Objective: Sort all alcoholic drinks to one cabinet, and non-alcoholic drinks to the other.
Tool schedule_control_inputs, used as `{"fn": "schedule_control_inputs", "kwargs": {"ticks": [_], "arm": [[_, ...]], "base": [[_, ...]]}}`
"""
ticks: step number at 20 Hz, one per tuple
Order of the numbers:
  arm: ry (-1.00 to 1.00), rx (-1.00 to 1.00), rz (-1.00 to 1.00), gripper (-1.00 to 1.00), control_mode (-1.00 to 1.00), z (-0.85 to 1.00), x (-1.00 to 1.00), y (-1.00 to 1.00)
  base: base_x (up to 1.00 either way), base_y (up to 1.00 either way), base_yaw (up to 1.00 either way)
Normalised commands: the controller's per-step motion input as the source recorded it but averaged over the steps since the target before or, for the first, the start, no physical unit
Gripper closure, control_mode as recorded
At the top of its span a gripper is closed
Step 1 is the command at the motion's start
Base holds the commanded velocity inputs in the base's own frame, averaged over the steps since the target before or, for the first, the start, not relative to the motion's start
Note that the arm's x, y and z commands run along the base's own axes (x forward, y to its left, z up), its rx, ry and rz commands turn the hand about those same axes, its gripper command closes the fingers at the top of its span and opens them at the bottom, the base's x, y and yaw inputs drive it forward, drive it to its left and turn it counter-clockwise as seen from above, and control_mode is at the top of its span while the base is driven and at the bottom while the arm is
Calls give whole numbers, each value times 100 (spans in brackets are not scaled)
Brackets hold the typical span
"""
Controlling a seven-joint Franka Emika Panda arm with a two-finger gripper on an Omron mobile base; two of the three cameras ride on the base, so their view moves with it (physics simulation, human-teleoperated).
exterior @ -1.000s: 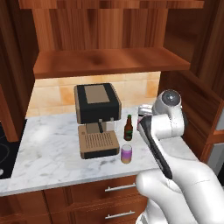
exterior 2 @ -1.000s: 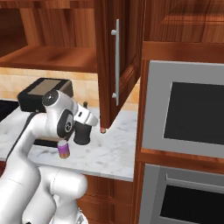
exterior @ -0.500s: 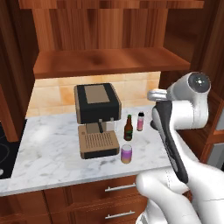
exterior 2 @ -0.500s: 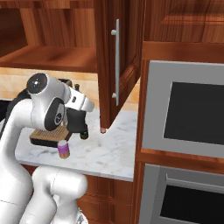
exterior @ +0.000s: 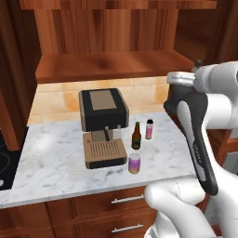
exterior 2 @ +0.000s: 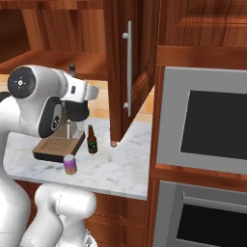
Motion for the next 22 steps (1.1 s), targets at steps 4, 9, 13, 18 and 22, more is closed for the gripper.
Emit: {"fn": "schedule_control_inputs", "kwargs": {"ticks": [4, 9, 13, 18, 22], "arm": [[-28, -7, 1, 100, -100, 81, 0, 27], [-22, -13, 0, 100, -100, 67, 0, 28], [-7, -17, 0, 100, -100, 41, 0, 10], [1, -13, 0, 100, -100, 3, 26, 0], [7, -8, 0, 100, -100, -2, 53, 0]], "base": [[0, 0, 0], [0, 0, 0], [0, 0, 0], [0, 0, 0], [0, 0, 0]]}}
